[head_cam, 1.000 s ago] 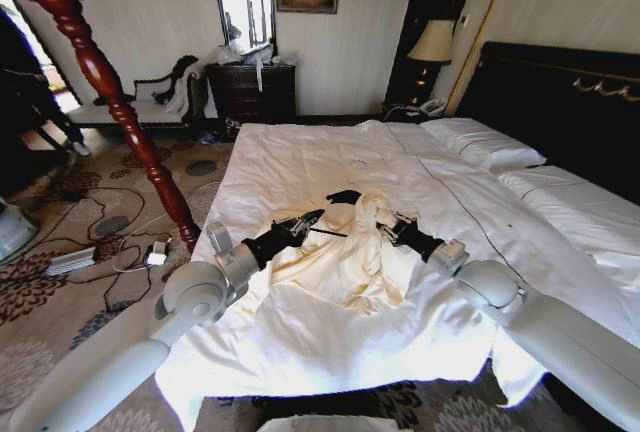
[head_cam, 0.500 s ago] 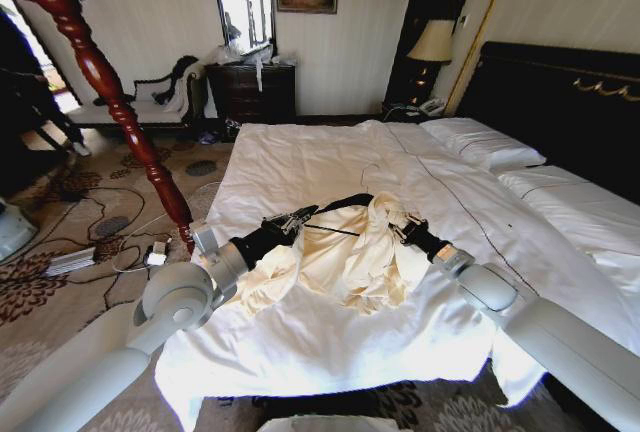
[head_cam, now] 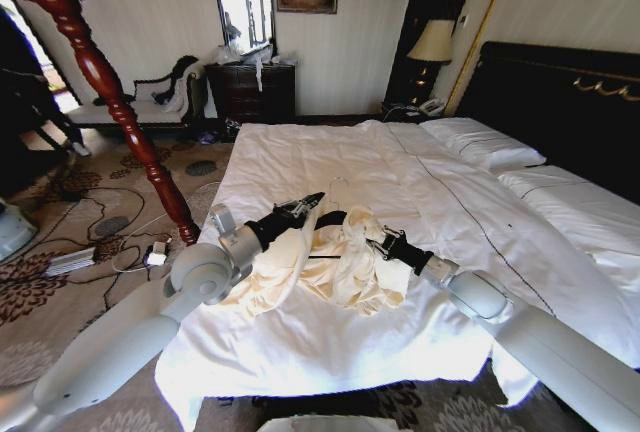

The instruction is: Pick up the clothes from the bed and hang them on the clothes hanger.

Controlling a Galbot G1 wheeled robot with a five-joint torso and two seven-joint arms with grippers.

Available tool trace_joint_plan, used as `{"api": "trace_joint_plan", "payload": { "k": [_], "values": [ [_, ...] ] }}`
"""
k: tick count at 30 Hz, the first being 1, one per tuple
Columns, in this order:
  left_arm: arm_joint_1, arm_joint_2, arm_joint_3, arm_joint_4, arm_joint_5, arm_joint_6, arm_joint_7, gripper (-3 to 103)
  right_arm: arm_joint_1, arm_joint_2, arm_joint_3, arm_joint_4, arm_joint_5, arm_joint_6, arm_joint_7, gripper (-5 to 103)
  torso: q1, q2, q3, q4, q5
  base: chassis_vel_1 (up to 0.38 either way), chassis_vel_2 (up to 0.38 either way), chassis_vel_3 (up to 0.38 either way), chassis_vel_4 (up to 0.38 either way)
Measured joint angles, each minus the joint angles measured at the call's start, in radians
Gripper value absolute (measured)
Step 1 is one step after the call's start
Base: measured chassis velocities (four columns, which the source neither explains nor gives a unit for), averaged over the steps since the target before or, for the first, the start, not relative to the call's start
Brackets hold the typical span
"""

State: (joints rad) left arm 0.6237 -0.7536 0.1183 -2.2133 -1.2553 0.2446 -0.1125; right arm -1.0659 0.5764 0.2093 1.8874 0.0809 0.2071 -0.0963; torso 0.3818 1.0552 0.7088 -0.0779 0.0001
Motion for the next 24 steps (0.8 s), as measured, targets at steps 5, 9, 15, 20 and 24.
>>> {"api": "trace_joint_plan", "payload": {
  "k": [5,9,15,20,24],
  "values": [
    [0.009,0.002,0.053,-0.005,0.024,0.007,0.006,0,0.014,0.027,-0.001,-0.02,-0.03,0.003,0.026,25,0.0,0.0,0.0,-0.0001,-0.0001,0.0,0.0,0.0,0.0],
    [0.031,0.0,0.088,-0.006,0.058,0.01,0.015,0,0.023,0.037,-0.006,-0.002,0.002,0.006,0.041,25,0.0,0.0,0.0,0.0,-0.0001,0.0,0.0,0.0,0.0],
    [0.07,-0.006,0.122,-0.003,0.13,0.013,0.029,0,0.029,0.038,-0.006,0.041,0.087,0.051,0.051,25,0.0,0.0,0.0,0.0,-0.0003,0.0,0.0,0.0,0.0],
    [0.101,0.01,0.094,-0.05,0.159,0.037,-0.017,2,0.018,0.055,-0.005,0.037,0.087,0.11,0.048,25,0.0,0.0,0.0,-0.0002,-0.0003,0.0,0.0,0.0,0.0],
    [0.162,0.048,0.02,-0.102,0.176,0.056,-0.015,13,0.02,0.075,-0.004,0.011,0.09,0.133,0.053,25,0.0,0.0,0.0,-0.0004,-0.0001,0.0,0.0,0.0,0.0]
  ]
}}
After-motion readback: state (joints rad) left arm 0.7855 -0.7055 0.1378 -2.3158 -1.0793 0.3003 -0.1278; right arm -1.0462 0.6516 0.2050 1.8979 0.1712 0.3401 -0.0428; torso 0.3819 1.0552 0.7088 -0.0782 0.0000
